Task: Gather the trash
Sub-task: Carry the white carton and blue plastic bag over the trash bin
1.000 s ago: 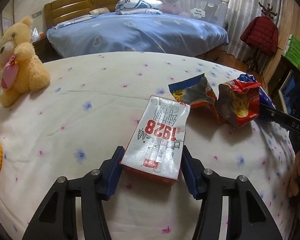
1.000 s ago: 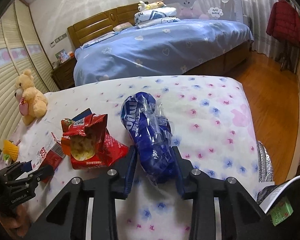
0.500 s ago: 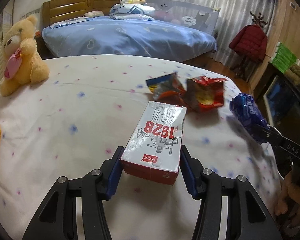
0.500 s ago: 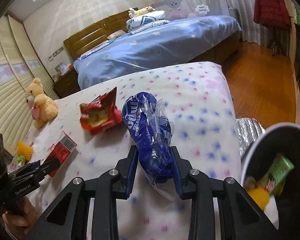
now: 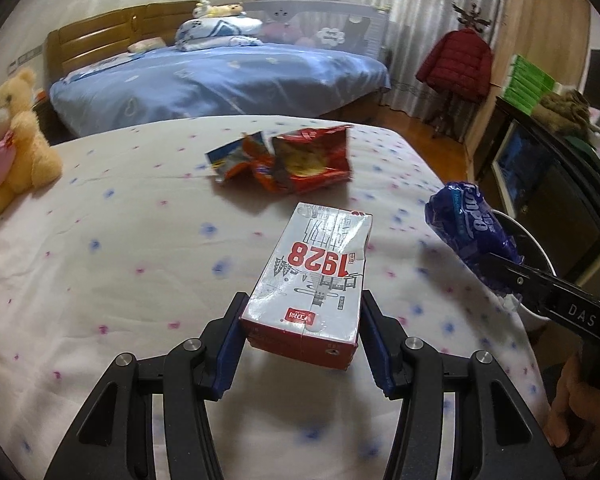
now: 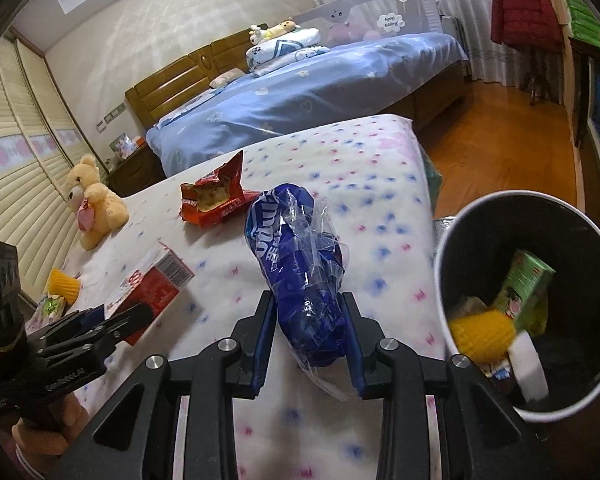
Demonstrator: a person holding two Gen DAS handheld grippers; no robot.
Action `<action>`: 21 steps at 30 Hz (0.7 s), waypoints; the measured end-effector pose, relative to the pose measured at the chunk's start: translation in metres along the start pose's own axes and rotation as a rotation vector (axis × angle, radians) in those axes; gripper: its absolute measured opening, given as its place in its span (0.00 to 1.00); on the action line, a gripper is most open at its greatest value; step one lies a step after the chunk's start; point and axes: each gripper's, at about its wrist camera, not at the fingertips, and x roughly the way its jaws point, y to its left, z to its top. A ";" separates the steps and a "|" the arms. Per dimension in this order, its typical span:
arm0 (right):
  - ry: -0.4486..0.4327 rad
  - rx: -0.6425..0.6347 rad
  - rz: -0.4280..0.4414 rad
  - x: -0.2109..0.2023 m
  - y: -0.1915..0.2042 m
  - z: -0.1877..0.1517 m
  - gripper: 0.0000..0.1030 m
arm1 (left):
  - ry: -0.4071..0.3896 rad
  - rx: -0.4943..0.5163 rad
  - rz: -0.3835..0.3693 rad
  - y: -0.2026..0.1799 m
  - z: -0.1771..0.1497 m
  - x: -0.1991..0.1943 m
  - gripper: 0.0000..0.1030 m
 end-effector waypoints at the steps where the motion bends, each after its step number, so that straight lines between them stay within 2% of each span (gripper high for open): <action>1: -0.004 0.004 -0.003 -0.004 -0.001 -0.002 0.31 | 0.000 0.009 -0.004 -0.004 -0.001 -0.001 0.51; 21: -0.050 0.053 -0.038 -0.046 -0.027 -0.022 0.31 | -0.006 0.114 -0.053 -0.057 -0.003 -0.004 0.51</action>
